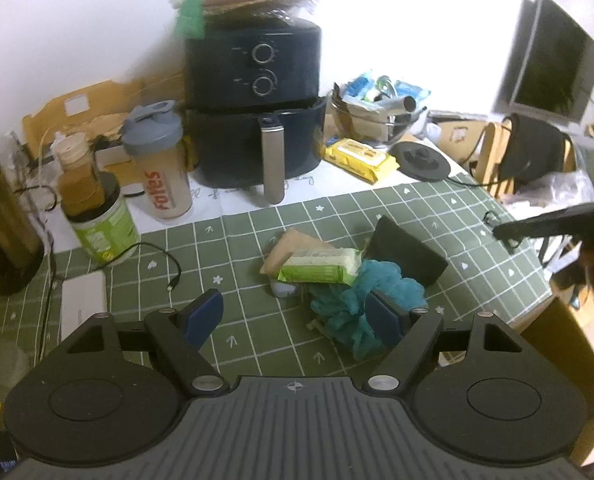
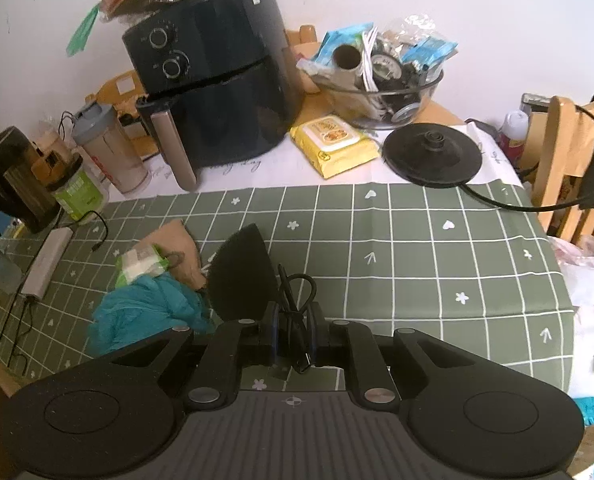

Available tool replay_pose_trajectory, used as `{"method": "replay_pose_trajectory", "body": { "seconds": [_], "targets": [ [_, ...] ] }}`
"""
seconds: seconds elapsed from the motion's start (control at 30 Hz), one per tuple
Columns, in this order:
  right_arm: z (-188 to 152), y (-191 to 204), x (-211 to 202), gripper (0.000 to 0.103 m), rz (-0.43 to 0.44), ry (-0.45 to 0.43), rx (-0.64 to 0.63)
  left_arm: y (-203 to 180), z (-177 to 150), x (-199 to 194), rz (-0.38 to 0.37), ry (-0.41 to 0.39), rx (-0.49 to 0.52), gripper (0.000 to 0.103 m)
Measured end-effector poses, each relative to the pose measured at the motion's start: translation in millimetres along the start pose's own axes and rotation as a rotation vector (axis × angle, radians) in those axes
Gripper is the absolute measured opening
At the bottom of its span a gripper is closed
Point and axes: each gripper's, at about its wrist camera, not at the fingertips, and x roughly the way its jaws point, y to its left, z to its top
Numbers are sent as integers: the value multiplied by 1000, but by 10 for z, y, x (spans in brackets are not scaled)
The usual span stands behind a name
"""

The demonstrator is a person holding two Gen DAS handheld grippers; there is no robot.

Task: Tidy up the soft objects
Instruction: 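Grasp the green wet-wipes pack with the left gripper while the right gripper holds the cable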

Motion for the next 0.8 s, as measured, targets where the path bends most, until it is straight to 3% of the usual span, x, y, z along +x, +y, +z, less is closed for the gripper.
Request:
{"method": "replay_pose_trajectory", "body": {
  "seconds": [0.37, 0.8],
  "targets": [
    [-42, 44, -316, 17, 8, -31, 32, -16, 55, 540, -2, 30, 220, 78],
    [-140, 24, -612, 17, -42, -67, 87, -322, -85, 1264, 79, -11, 630, 77]
  ]
}}
